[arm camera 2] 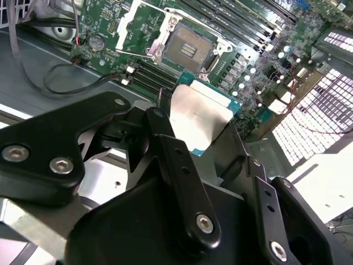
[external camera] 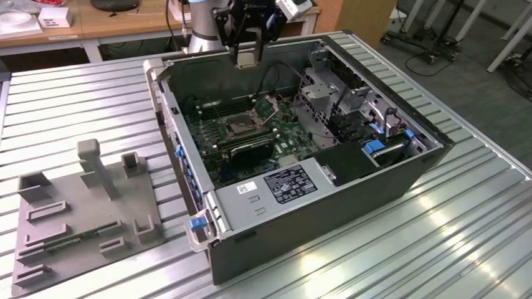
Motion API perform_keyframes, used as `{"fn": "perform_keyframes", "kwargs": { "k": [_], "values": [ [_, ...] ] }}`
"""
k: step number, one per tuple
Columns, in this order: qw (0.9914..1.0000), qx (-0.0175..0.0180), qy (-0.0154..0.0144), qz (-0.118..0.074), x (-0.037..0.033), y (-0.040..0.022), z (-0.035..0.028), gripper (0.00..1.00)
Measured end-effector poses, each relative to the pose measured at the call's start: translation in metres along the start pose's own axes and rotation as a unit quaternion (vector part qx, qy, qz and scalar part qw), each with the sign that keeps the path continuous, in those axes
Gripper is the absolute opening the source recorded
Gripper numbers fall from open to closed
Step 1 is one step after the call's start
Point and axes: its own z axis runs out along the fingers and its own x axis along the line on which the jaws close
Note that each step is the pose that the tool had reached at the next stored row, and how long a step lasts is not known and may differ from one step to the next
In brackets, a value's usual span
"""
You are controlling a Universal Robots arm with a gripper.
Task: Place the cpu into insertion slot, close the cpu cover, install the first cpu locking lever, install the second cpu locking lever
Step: 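Place the cpu into insertion slot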
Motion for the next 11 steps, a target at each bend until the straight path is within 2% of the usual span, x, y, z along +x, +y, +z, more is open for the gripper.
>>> {"fn": "perform_keyframes", "kwargs": {
  "k": [6,11],
  "values": [
    [1.0,-0.0002,-0.0003,0.0,0.0,-0.0001,0.001,0.54],
    [0.99999,0.0,-0.0034,0.0,-0.0001,-0.0005,0.0052,0.54]
  ]
}}
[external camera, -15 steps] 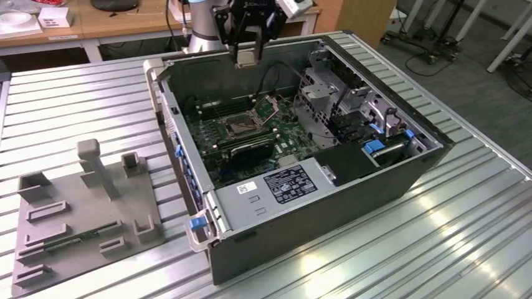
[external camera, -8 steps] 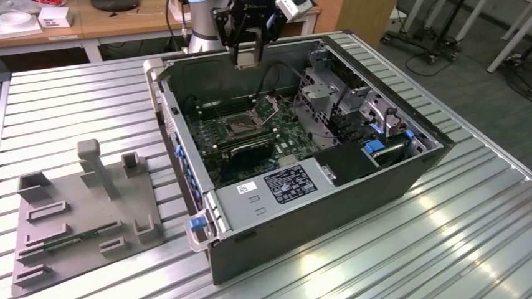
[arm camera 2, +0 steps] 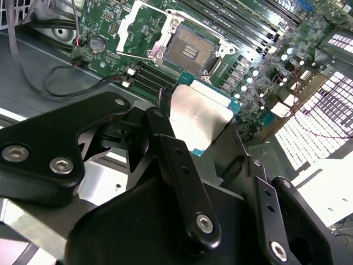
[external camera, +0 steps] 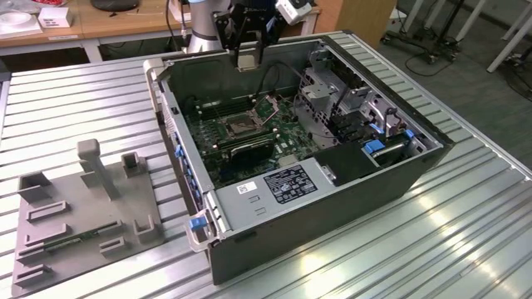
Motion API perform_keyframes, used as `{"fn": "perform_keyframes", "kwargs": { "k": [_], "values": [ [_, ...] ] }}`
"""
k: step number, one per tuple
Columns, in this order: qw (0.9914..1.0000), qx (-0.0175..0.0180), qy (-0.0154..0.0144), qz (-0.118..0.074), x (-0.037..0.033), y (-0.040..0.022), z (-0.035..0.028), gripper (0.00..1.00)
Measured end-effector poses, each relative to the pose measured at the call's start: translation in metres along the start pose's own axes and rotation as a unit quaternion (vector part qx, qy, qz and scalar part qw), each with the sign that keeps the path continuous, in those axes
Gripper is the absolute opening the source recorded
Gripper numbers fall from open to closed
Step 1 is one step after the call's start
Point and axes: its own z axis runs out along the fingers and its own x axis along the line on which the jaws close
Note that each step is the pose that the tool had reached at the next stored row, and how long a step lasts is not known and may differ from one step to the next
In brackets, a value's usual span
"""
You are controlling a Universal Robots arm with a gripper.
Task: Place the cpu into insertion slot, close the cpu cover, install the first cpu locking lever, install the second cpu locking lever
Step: 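Place the cpu into insertion slot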
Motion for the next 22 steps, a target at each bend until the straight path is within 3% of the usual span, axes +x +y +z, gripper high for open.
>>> {"fn": "perform_keyframes", "kwargs": {
  "k": [5,13,22],
  "values": [
    [1.0,-0.0001,-0.001,0.0,0.0001,-0.0001,0.0004,0.54],
    [0.99989,-0.0004,-0.0147,-0.003,0.0009,-0.0006,0.0069,0.54],
    [0.99988,-0.0006,-0.0155,-0.003,0.001,-0.0008,0.0082,0.54]
  ]
}}
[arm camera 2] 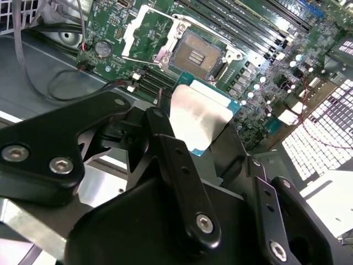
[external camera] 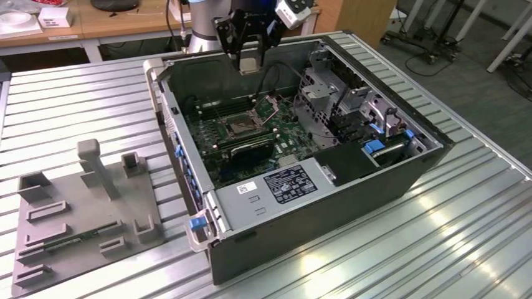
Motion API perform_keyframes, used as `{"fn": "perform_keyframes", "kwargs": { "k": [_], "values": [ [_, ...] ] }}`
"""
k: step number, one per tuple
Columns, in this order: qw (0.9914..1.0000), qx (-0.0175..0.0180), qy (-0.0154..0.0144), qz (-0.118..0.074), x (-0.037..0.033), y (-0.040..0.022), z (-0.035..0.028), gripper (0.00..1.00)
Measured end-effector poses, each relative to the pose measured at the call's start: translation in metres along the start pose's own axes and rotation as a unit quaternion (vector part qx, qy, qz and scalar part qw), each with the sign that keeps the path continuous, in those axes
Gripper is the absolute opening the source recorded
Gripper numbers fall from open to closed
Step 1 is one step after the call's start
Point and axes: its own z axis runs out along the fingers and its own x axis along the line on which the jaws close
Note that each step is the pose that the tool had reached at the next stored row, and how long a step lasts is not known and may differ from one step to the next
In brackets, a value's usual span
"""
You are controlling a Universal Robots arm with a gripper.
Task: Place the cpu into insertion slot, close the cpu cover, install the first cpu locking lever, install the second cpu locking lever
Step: 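Place the cpu into insertion slot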
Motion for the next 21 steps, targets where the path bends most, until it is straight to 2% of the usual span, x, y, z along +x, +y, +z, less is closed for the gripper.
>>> {"fn": "perform_keyframes", "kwargs": {
  "k": [14,21],
  "values": [
    [1.0,0.0002,-0.0003,0.0,0.0025,-0.0022,0.0239,0.54],
    [1.0,0.0002,-0.0003,0.0,0.0025,-0.0023,0.0245,0.54]
  ]
}}
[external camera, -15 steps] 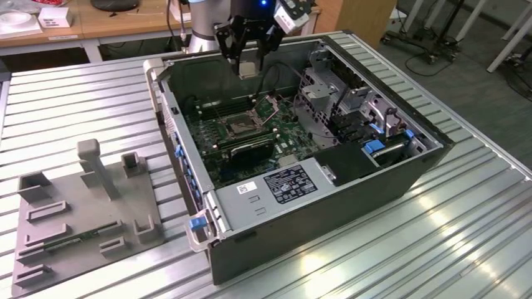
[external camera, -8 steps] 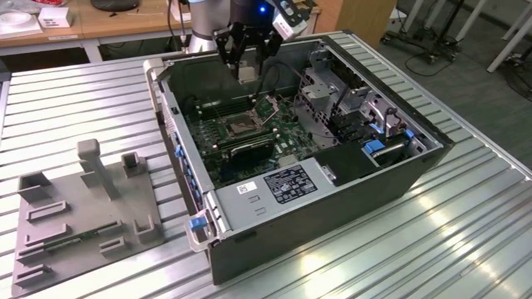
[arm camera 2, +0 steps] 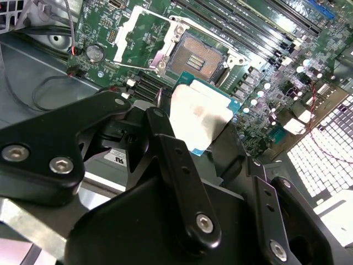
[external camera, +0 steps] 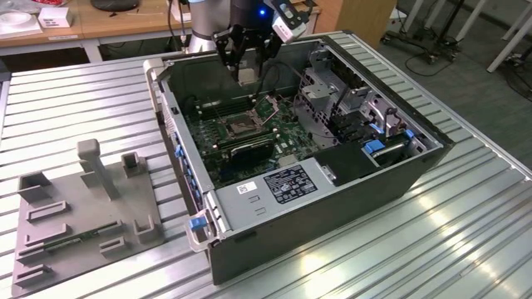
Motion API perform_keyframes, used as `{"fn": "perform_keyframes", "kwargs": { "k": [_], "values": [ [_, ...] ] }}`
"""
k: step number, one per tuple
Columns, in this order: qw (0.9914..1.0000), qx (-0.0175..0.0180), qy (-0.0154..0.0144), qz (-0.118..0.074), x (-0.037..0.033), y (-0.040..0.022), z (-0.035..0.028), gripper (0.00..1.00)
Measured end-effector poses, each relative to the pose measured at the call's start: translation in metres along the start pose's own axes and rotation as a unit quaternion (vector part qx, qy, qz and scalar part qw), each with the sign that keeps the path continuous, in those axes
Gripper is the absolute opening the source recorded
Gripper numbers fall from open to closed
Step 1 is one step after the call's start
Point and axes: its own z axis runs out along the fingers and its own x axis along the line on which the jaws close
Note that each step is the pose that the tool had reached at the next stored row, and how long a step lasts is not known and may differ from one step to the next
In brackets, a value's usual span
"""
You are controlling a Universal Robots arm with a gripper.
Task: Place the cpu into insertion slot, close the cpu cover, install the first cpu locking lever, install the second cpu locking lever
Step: 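Place the cpu into insertion slot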
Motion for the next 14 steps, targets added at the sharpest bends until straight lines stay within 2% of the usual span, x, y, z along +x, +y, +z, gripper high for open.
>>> {"fn": "perform_keyframes", "kwargs": {
  "k": [5,12,14],
  "values": [
    [1.0,-0.0002,-0.0001,0.0,0.0,0.0,0.0005,0.54],
    [1.0,0.0,-0.0003,0.0,0.0008,-0.0009,0.0103,0.54],
    [1.0,0.0,-0.0003,0.0,0.0008,-0.001,0.0112,0.54]
  ]
}}
